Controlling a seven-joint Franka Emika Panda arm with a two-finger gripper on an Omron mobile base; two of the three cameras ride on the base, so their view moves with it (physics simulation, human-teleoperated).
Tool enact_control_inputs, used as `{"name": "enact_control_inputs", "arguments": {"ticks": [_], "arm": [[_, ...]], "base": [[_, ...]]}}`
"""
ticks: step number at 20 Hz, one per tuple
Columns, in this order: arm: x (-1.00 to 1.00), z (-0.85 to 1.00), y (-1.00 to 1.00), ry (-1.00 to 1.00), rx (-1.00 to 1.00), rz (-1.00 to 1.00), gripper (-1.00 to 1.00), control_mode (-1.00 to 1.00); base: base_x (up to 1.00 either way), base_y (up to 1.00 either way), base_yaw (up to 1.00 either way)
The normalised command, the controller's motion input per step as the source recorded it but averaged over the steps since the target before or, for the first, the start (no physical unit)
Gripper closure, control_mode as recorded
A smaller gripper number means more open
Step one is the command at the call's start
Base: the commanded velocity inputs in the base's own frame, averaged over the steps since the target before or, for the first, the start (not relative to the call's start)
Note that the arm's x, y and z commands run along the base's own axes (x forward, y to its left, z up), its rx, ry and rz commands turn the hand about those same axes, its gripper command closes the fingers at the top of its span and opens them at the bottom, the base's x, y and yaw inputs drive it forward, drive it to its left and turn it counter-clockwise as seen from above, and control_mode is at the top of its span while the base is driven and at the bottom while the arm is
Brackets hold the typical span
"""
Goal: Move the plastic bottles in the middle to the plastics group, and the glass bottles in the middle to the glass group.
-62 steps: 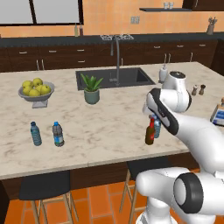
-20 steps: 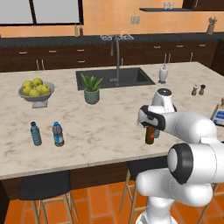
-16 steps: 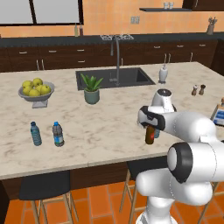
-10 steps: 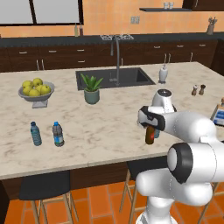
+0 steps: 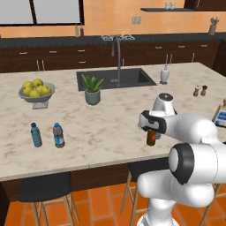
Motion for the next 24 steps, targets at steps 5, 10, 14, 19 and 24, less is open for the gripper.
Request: {"name": "enact_control_inputs", "arguments": {"ticks": [5,10,14,19,24], "arm": [[0.0,-0.1,0.0,-0.06,0.0,0.0,-1.0,-1.0],[0.01,-0.08,0.0,-0.08,0.0,0.0,-1.0,-1.0],[0.08,-0.08,0.0,-0.07,0.0,0.0,-1.0,-1.0],[0.17,0.0,0.0,-0.02,0.0,0.0,-1.0,-1.0],[0.0,0.0,0.0,0.0,0.0,0.0,-1.0,-1.0]], "base": [[0.0,0.0,0.0],[0.0,0.0,0.0],[0.0,0.0,0.0],[0.0,0.0,0.0],[0.0,0.0,0.0]]}}
